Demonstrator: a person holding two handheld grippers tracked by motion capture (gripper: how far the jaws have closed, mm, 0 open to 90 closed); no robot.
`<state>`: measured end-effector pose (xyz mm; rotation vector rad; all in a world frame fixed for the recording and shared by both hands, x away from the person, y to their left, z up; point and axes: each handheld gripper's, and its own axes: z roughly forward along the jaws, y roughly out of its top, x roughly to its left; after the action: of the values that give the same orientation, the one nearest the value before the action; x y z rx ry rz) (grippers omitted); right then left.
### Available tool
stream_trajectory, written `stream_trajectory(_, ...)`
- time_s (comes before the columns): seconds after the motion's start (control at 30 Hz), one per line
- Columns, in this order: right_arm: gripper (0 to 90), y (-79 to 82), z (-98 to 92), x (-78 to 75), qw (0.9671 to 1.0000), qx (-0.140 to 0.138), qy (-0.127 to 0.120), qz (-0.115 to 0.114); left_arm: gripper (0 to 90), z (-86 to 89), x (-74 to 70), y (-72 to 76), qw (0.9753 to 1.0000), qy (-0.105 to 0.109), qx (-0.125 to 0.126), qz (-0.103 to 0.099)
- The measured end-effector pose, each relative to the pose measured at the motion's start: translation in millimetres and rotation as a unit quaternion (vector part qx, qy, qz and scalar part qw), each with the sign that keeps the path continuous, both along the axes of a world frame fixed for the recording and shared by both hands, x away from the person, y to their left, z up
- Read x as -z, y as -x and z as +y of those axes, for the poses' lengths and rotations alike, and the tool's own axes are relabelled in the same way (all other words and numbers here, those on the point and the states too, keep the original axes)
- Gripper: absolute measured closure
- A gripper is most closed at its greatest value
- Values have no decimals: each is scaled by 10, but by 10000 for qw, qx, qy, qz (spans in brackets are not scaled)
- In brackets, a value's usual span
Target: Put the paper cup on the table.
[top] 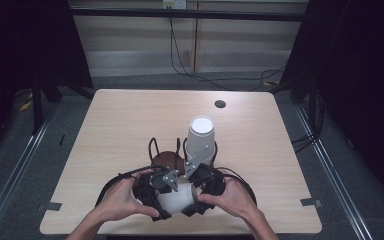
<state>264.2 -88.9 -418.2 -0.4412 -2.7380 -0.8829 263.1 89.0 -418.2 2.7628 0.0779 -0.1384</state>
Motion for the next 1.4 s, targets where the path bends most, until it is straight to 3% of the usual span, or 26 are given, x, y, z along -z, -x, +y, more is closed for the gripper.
stream_trajectory(0.23, 214, 14, 8, 4, 9999, -103, -36, -20, 172, -17, 7, 14, 9999, 50, 99, 91)
stream_trajectory(0.33, 239, 22, 6, 2, 10000, 4, -5, 44, 172, -21, 15, 29, 9999, 55, 111, 41)
stream_trajectory(0.53, 257, 25, 6, 16, 9999, -136, 46, 83, 171, -37, 36, 39, 9997, 4, 230, 1)
stream_trajectory(0.73, 265, 33, 5, -11, 9999, -80, 59, -59, 153, 13, 13, 45, 9993, 185, 226, -218)
stream_trajectory(1.03, 265, 15, -6, 6, 10000, -55, 34, -25, 139, 21, 36, 17, 9992, 315, 192, -124)
stream_trajectory(1.23, 267, 29, 2, -19, 9999, 22, 18, -135, 137, 51, 39, 15, 9985, 437, 126, -301)
stream_trajectory(1.4, 268, 19, -3, -16, 9998, 75, 6, -167, 135, 82, 41, 11, 9968, 593, 234, -477)
